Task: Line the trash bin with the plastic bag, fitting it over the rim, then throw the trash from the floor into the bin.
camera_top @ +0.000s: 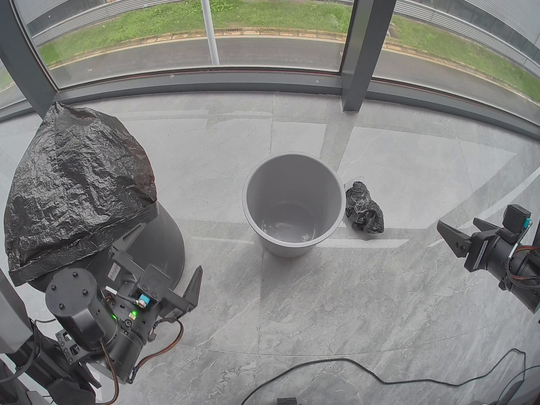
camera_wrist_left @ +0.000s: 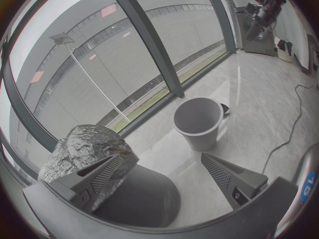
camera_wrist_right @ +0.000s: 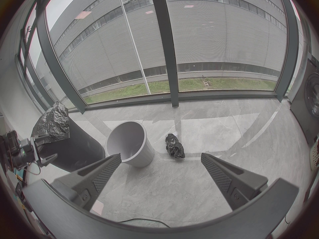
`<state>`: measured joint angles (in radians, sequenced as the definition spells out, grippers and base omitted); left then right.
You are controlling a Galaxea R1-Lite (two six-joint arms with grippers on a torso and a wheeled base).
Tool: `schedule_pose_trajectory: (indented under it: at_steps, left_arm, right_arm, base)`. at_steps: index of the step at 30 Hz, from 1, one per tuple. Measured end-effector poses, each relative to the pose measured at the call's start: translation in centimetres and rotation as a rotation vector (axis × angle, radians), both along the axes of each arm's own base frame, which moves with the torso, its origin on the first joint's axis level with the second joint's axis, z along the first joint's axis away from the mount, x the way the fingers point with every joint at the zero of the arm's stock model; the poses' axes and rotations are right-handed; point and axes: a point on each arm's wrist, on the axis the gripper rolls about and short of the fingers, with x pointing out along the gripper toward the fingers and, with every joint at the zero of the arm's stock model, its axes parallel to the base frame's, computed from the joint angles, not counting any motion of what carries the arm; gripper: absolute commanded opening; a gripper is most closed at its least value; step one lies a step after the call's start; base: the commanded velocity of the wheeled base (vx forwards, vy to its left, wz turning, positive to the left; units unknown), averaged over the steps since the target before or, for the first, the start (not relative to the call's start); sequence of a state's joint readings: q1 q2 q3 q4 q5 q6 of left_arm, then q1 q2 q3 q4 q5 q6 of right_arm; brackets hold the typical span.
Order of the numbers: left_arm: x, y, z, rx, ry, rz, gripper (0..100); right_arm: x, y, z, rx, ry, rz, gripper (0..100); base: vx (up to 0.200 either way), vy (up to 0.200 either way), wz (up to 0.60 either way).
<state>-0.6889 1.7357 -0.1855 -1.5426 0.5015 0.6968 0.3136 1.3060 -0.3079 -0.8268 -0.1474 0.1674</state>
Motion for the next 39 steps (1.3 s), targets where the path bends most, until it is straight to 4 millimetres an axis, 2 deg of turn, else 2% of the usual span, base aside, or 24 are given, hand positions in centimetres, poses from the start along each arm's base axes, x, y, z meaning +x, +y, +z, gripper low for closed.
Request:
schedule_pose_trajectory:
  at_steps: [5, 9, 12, 20, 29, 39]
  left_arm:
    - [-1.2, 0.5, -1.3, -0.004, 0.07, -0.017, 100]
    - [-1.1, 1.4, -1.8, -0.011, 0.092, 0.019, 100]
    - [-0.4, 1.7, -1.5, -0.026, 0.076, 0.066, 100]
    - [2.6, 1.1, 1.1, 0.001, -0.058, 0.165, 100]
    - [4.2, 1.6, 1.7, 0.24, -0.112, 0.199, 100]
    - [5.1, 3.2, 2.0, 0.284, -0.124, 0.256, 100]
  right_arm:
    - [0.1, 0.0, 0.2, 0.002, -0.006, -0.001, 100]
    - [0.1, 0.0, 0.2, 0.003, -0.009, -0.001, 100]
    - [0.1, 0.0, 0.2, 0.002, -0.009, -0.001, 100]
    - [0.1, 0.0, 0.3, 0.003, -0.01, -0.002, 100]
    - [0.1, 0.0, 0.3, 0.003, -0.009, -0.003, 100]
    - [0.1, 0.0, 0.2, 0.003, -0.008, -0.002, 100]
  base:
    - [0.0, 0.0, 0.0]
    - [0.0, 0.0, 0.0]
    - [0.0, 0.0, 0.0]
    - [0.0, 0.0, 0.0]
    - [0.0, 0.0, 0.0]
    - [0.0, 0.0, 0.0]
